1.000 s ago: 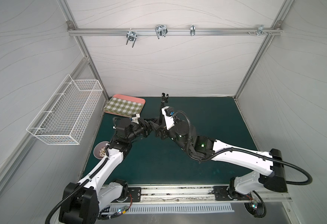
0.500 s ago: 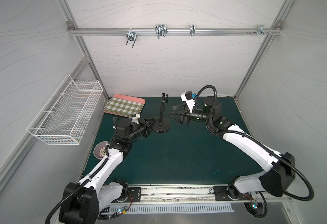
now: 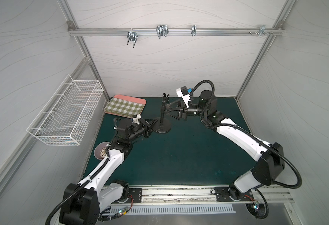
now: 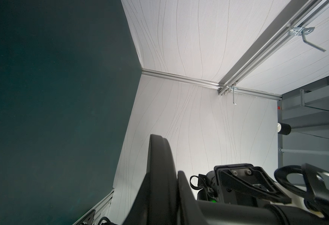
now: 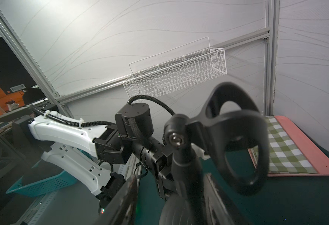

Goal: Assemble a microphone stand
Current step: Screw the microphone stand pole into the microphone stand base.

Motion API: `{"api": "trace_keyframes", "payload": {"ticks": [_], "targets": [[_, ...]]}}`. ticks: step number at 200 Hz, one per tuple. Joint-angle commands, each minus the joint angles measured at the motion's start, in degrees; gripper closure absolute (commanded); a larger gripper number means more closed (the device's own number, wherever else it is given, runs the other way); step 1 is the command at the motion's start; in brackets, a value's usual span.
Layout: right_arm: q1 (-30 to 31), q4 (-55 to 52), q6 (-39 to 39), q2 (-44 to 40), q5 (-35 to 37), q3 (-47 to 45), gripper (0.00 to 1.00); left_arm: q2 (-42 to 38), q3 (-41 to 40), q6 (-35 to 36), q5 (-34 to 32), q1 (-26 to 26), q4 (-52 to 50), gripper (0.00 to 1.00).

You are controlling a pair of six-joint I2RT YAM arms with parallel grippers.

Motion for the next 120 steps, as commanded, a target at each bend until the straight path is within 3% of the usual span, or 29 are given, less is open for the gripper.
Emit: {"api": "trace_keyframes", "payload": {"ticks": [1, 79, 120], "targets": [[0.1, 1.86, 0.49, 1.6, -2.03, 2.3, 0.47, -2.04, 2.95, -1.32, 0.7, 0.23, 5.88, 1.0], [3.09, -5.58, -6.78, 3.48, 3.38, 5.54, 0.62, -2.04, 2.77, -1.42, 0.62, 0.23, 6.11, 1.0], [4.57, -9.29, -8.32, 3.52, 9.87, 6.38, 0.78, -1.98, 2.68, -1.54, 0.54, 0.31, 6.3, 1.0]]}}
